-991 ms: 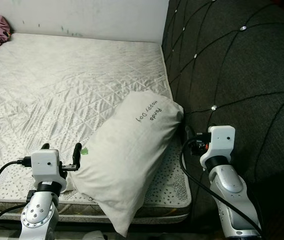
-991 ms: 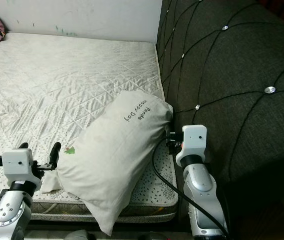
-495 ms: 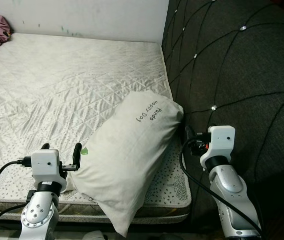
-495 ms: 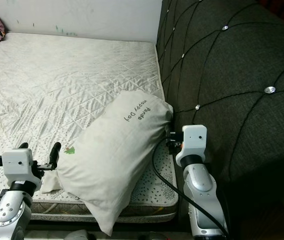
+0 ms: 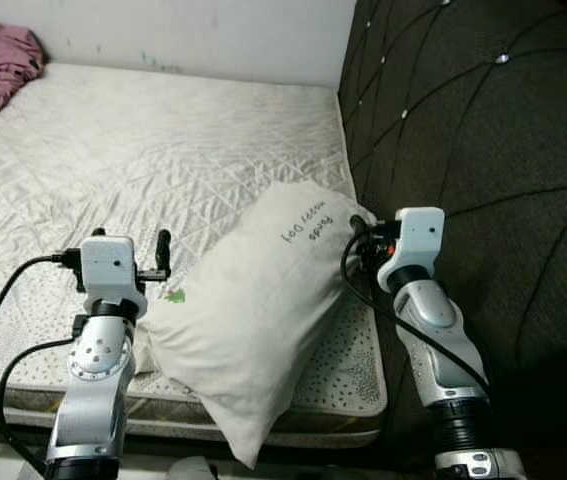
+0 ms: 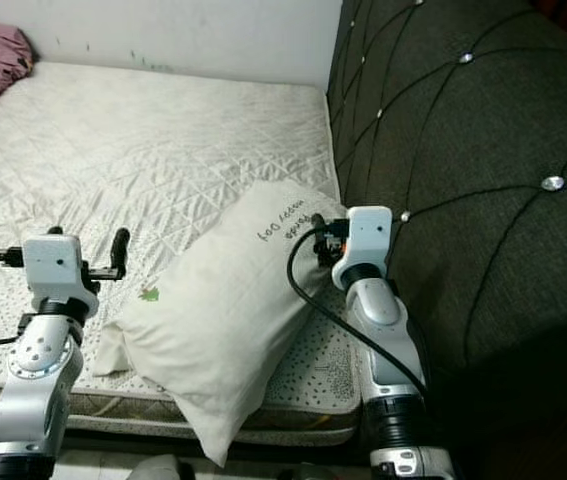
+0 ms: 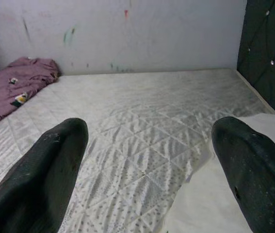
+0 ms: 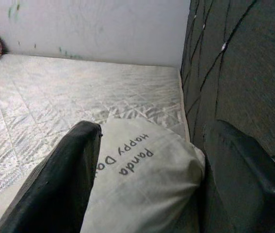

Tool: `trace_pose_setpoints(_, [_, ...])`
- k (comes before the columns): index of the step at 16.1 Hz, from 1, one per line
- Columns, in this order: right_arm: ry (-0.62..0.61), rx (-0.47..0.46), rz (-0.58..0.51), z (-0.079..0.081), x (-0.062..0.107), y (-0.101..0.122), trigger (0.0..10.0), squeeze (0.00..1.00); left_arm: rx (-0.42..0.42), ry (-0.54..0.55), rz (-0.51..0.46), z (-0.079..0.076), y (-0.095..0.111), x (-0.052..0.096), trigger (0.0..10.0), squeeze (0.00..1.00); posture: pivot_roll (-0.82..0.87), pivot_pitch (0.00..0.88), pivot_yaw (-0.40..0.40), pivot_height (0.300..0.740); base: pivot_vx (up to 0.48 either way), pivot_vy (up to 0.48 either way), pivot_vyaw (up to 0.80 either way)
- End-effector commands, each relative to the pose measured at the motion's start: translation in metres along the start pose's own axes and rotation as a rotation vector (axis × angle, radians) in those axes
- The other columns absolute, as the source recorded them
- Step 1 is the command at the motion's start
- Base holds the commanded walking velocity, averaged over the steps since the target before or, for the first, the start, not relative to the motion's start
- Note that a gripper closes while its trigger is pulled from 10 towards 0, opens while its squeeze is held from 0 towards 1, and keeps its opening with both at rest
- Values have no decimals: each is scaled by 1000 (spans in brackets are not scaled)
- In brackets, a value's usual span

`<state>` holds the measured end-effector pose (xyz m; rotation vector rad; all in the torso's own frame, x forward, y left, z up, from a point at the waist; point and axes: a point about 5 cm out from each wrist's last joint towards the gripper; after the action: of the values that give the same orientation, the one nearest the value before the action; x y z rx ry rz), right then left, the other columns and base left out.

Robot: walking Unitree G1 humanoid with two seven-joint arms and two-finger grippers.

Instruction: Clean up the room

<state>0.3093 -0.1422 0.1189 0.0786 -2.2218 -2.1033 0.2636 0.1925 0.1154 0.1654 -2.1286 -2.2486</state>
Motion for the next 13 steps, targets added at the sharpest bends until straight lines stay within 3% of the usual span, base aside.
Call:
trace_pose_setpoints(1, [-24, 4, -6, -3, 4, -1, 10000, 0, -14, 2, 1, -1, -1, 4, 10000, 0, 99, 56, -46, 740, 0, 0, 0])
trace_pose_setpoints(6, [-166, 71, 63, -24, 29, -21, 10000, 0, -13, 67, 63, 14, -17, 18, 10000, 0, 95, 61, -33, 740, 0, 0, 0])
trace_pose_setpoints(13, [-173, 36, 90, -21, 31, -23, 10000, 0, 8, 46, 69, 13, -16, 16, 10000, 0, 91, 74, -22, 740, 0, 0, -724])
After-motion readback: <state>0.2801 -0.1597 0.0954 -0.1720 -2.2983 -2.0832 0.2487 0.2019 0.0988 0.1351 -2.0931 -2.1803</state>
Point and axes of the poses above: a point about 5 cm out from each wrist's last joint towards the gripper, its own x axis pointing back from the gripper into the wrist, its own y axis along the axis of the wrist's last joint, z = x × y, and after that the axes turned 5 degrees about x, right-handed
